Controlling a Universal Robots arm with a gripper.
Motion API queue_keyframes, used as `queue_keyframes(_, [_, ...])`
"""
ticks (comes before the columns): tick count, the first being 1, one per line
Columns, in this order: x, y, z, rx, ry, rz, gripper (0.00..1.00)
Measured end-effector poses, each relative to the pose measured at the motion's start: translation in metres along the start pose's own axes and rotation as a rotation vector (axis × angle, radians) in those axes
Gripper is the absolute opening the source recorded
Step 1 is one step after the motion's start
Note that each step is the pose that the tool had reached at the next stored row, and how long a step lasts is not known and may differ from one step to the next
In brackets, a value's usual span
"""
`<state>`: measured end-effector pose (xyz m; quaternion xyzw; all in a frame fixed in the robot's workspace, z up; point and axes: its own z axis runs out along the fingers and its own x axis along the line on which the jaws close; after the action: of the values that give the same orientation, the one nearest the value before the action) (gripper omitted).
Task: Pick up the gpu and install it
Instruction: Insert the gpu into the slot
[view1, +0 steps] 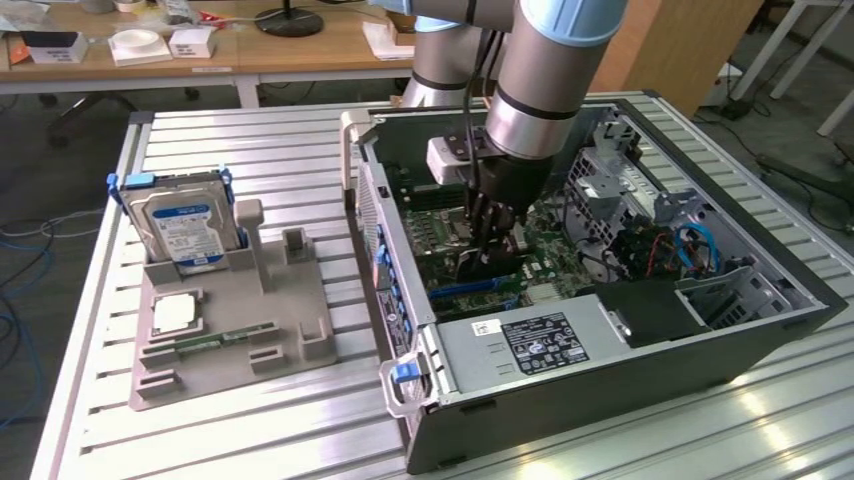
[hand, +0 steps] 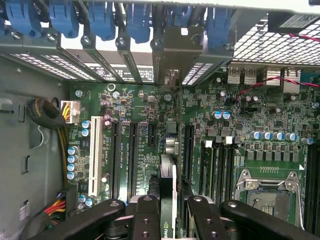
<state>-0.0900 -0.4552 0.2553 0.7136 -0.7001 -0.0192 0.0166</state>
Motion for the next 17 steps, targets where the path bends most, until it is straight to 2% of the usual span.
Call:
queue_keyframes(4, [-0.0003,0.0003,0.0001,0.0032,0.0002,0.0,0.26])
queue_keyframes(17, [-0.0003,0.0013,0.0019,0.0036,-0.0001,0.0,0.26])
